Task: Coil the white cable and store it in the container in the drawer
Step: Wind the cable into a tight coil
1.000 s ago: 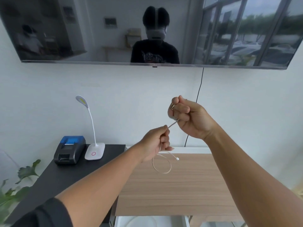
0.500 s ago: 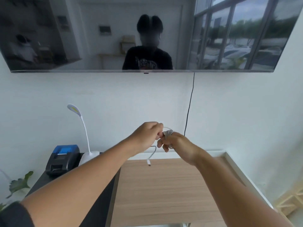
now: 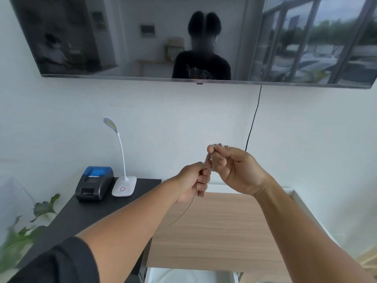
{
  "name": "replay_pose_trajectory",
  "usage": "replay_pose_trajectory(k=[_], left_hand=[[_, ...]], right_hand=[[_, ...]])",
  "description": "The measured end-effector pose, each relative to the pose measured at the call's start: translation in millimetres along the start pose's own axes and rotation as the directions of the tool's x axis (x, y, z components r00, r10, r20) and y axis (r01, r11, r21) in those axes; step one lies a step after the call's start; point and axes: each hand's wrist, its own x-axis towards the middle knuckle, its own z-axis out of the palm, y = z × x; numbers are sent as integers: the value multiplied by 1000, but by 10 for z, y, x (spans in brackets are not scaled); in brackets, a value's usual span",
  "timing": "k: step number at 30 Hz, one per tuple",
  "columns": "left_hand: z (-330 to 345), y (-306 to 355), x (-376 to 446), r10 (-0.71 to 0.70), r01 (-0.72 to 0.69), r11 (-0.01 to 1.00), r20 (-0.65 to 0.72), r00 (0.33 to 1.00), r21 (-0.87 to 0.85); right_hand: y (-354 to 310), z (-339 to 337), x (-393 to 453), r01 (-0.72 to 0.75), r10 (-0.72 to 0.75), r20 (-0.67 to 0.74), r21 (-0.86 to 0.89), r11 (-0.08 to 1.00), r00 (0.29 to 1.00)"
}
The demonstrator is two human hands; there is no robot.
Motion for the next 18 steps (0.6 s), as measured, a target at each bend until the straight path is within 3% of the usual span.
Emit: replay_pose_trajectory(k=[4,8,11,15,18], left_hand=[[-121,187,26,-1,3,987,-8,1000,161],[-128,410,16,103,-69,941,-87,991,331],[-26,433,-60,250,-182,873,-94,964,452],[85,210,-122,359,-290,822,-49,932,490],[66,25,-123,328,-284,867,-40,944,410]], right_hand=[[59,47,-123,-121,150,86,-277,953,985],[245,-40,-143,-196,171,-97,-428,882,981],[315,-66,-124,-189,101,-238,-382,905,966],[318,-82,-111,-36,-49,-225,-359,933,973],[327,-194,-70,61,-106,-374,-131,990,921]])
